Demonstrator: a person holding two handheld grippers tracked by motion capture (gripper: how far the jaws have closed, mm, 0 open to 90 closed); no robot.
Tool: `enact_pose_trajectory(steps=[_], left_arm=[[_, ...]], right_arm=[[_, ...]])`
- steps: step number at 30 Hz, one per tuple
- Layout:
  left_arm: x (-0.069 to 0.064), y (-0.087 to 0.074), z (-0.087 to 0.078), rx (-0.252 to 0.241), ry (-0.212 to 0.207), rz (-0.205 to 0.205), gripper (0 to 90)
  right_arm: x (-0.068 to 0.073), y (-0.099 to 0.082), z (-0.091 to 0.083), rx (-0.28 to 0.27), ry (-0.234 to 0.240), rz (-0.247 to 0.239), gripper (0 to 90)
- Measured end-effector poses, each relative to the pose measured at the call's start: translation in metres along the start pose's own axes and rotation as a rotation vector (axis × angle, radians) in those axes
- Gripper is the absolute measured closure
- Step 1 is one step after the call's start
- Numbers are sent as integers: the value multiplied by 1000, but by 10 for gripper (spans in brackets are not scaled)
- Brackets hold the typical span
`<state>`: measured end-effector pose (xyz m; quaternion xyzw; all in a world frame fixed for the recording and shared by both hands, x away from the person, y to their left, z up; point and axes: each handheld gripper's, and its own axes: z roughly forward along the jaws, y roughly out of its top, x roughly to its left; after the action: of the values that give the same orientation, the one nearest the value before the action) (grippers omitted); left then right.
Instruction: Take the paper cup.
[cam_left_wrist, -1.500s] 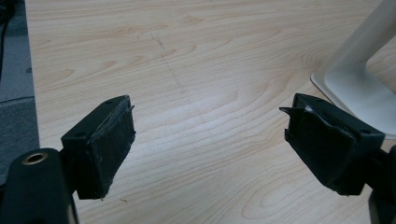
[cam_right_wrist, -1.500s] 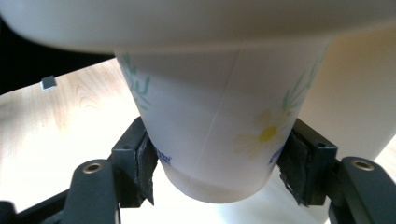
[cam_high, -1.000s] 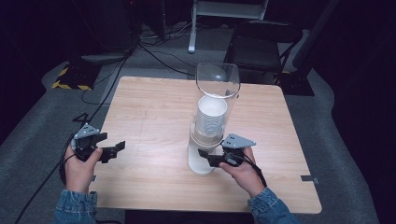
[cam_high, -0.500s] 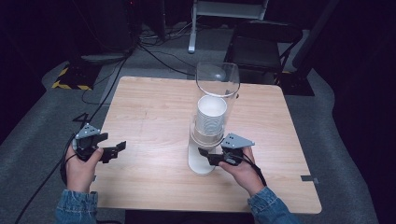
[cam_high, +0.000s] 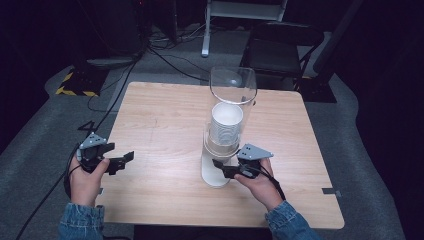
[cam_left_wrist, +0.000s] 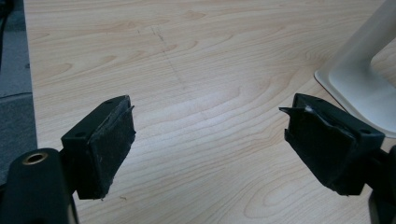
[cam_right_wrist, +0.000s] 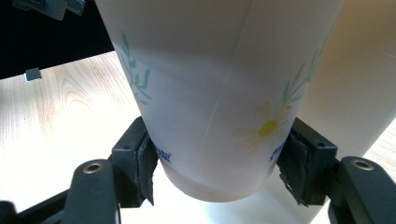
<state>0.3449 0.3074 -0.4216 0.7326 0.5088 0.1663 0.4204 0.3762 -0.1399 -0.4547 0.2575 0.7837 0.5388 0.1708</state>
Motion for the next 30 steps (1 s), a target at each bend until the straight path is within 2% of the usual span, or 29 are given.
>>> enact_pose_trajectory(steps=[27, 28, 29, 30], left_arm=[[-1, 0, 2, 5, 1, 4, 155], [-1, -1, 3, 5, 1, 4, 155], [-1, -1, 3, 7, 1, 4, 155], [-1, -1, 2, 6, 0, 3, 155]], right_arm=[[2, -1, -1, 14, 9, 22, 359], [2, -1, -1, 19, 10, 23, 359], [2, -2, 0, 50, 13, 23, 361], [2, -6, 3, 103, 6, 9, 361]])
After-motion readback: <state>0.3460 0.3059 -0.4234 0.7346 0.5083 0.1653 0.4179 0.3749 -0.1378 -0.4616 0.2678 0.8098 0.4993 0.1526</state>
